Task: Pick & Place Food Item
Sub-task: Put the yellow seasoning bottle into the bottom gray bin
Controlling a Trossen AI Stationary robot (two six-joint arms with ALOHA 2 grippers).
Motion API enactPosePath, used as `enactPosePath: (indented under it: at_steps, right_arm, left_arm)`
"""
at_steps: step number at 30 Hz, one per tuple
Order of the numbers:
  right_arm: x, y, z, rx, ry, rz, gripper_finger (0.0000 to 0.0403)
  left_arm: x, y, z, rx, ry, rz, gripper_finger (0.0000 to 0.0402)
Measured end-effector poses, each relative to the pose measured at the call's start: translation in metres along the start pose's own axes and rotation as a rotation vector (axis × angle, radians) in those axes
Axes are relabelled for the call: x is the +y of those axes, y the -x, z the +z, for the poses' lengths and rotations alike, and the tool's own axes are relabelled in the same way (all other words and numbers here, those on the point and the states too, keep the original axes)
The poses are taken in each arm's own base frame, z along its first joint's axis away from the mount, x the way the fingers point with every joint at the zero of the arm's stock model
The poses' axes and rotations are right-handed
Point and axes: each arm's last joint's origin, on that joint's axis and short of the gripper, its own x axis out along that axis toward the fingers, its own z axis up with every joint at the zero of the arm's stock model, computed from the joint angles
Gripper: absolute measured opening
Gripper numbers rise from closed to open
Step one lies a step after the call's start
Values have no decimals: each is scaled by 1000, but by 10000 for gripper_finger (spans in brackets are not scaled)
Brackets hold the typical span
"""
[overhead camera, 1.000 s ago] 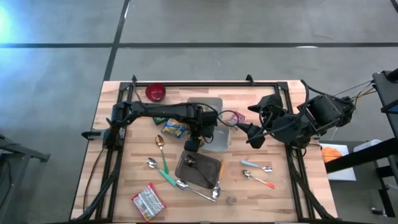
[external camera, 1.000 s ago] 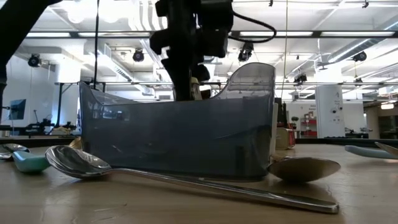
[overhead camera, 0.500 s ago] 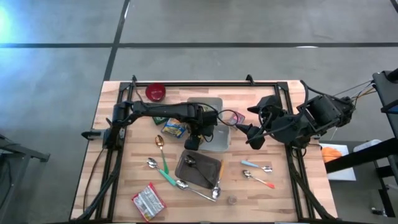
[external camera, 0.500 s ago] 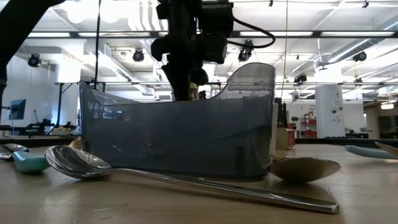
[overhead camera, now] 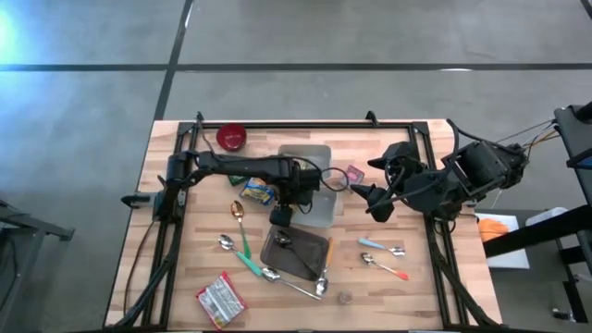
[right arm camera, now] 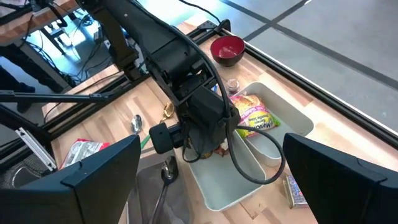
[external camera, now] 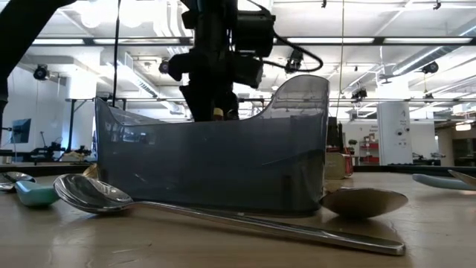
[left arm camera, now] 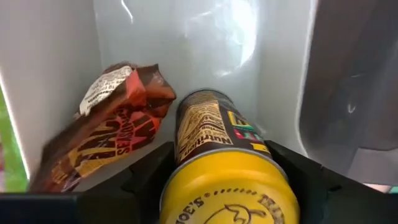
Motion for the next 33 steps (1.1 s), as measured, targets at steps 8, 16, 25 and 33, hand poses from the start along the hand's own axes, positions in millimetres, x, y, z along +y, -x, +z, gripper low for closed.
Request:
enactPosePath:
  at_steps: [8, 16, 25, 33]
  right_arm:
    - [0, 0, 0, 0, -5, 0, 389]
    - [1, 0, -1, 5, -12, 6, 389]
    - [5, -4, -3, 13, -2, -2, 389]
    - [5, -5, -4, 16, 0, -4, 389]
  left_arm:
    - [0, 0, 0, 0, 53, -2, 248]
    - [0, 1, 0, -4, 71, -2, 249]
    - [-1, 5, -2, -6, 71, -10, 275]
    - [-3, 18, -5, -33, 105, -3, 344]
